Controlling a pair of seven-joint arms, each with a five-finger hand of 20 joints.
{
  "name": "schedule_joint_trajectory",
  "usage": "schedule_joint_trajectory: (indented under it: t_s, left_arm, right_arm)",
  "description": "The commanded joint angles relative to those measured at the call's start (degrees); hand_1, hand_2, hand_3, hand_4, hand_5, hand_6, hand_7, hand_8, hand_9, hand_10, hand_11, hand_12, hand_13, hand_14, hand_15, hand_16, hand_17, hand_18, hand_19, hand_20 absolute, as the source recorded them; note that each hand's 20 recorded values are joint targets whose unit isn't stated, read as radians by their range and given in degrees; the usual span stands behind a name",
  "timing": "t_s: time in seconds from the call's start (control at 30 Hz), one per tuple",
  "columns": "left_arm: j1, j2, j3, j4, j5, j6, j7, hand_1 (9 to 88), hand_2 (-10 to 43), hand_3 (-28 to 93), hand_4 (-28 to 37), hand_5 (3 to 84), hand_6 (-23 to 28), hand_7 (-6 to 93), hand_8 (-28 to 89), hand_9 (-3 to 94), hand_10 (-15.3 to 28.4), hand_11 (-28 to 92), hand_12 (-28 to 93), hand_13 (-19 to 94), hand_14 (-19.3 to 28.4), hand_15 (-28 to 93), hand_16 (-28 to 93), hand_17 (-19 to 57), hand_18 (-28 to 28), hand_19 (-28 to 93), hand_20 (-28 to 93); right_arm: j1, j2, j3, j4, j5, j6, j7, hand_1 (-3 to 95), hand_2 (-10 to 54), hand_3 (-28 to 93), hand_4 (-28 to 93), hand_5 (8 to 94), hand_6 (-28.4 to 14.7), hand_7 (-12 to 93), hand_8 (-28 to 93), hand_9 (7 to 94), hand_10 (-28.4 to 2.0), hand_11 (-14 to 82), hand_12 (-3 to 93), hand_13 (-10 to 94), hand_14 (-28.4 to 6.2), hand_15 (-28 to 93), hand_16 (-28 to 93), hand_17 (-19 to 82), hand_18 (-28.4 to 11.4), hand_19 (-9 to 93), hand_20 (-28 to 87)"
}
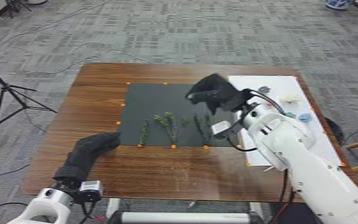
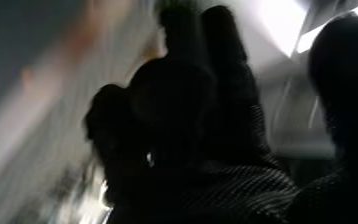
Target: Arrange flowers
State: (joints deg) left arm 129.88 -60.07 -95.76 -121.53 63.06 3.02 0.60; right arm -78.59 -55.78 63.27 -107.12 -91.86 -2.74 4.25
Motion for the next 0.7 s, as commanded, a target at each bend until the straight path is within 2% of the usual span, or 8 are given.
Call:
schedule_joint_trajectory:
  t_s: [0.03, 0.07, 0.13, 0.23, 0.33, 0.47, 0.7]
  left_arm:
    - [2.5, -0.85, 0.54, 0.68, 0.06, -0.27, -1.87, 22.3, 2.4, 66, -25.8, 47.5, 4.4, 14.3, -7, 45.6, 14.3, 20, 15, 35, 17.4, 16, 5, 0.4, 13.8, 12, 16]
    - [2.6, -0.74, 0.5, 0.69, -0.09, -0.22, -1.87, 22.3, 2.4, 66, -25.8, 47.5, 4.4, 14.3, -7, 45.6, 14.3, 20, 15, 35, 17.4, 16, 5, 0.4, 13.8, 12, 16]
    - [2.7, -0.8, 0.44, 0.62, -0.04, -0.17, -1.91, 22.4, 2.4, 66, -25.7, 47.6, 4.4, 14.3, -7, 45.6, 14.3, 20, 15, 35, 17.4, 16, 5, 0.4, 13.9, 12, 16]
    - [2.6, -0.77, 0.5, 0.62, -0.03, -0.15, -1.75, 22.3, 2.4, 66, -25.7, 47.6, 4.3, 14.3, -7, 45.6, 14.3, 20, 15, 35, 17.4, 16, 5, 0.4, 13.9, 12, 16]
    - [2.3, -0.94, 0.47, 0.66, 0.17, -0.63, -2.06, 22.3, 2.4, 66, -25.7, 47.5, 4.3, 14.3, -7, 45.5, 14.3, 20, 15, 35, 17.4, 16, 5, 0.4, 13.9, 12, 16]
    - [2.6, -0.8, 0.18, 0.46, 0.14, -0.72, -1.96, 22.3, 2.4, 66, -25.7, 47.5, 4.3, 14.3, -7, 45.5, 14.3, 20, 15, 35, 17.4, 16, 5, 0.3, 13.9, 12, 16]
    - [3.1, -1.01, 0.08, 0.27, 0.27, -0.78, -1.85, 22.2, 2.3, 66, -25.7, 47.5, 4.3, 14.4, -7, 45.5, 14.3, 20, 15, 35, 17.4, 16, 5, 0.3, 13.9, 12, 16]
  right_arm:
    - [-0.2, 12.7, 6.1, 6.1, -30.6, 6.9, -3.3, 32.7, -9.5, 68, -11, 56.2, -2.1, 27, -6, 66.6, -12.8, 15.7, 22.0, 81, -5.0, 60, 35, 53, -15.9, 93, 58]
    - [-0.4, 13.9, 6.1, 7.0, -31.4, 7.3, -3.4, 33.3, -9.5, 68, -11, 55.5, -1.9, 27, -6, 66.0, -12.7, 15.7, 22.1, 81, -4.8, 60, 35, 53, -15.8, 93, 58]
    - [-0.9, 15.2, 6.9, 8.4, -33.7, 4.3, -3.9, 34.3, -9.5, 68, -12, 55.3, -1.3, 27, -6, 65.3, -12.7, 15.7, 22.2, 81, -4.9, 61, 35, 53, -15.7, 93, 58]
    - [-1.5, 16.1, 6.5, 10.2, -33.5, 2.8, -3.2, 34.4, -9.5, 68, -13, 56.0, -1.0, 27, -7, 65.7, -12.5, 15.8, 22.1, 81, -5.1, 63, 35, 54, -15.6, 93, 58]
    - [-1.7, 16.4, 6.3, 12.0, -35.5, 0.8, -4.3, 34.4, -9.5, 68, -14, 57.2, -1.1, 27, -7, 66.8, -12.6, 16.2, 22.1, 81, -5.2, 64, 34, 54, -15.8, 93, 59]
    - [-2.3, 17.2, 6.7, 13.0, -39.0, -3.6, -6.0, 34.6, -9.5, 68, -14, 57.4, -1.0, 27, -7, 66.7, -12.4, 16.1, 22.0, 82, -5.0, 64, 34, 54, -15.8, 93, 60]
    - [-3.6, 19.2, 5.7, 14.3, -40.5, -6.4, -7.1, 35.6, -9.5, 69, -15, 57.1, -0.9, 26, -7, 66.6, -12.0, 16.1, 22.0, 82, -4.8, 65, 34, 54, -15.8, 93, 60]
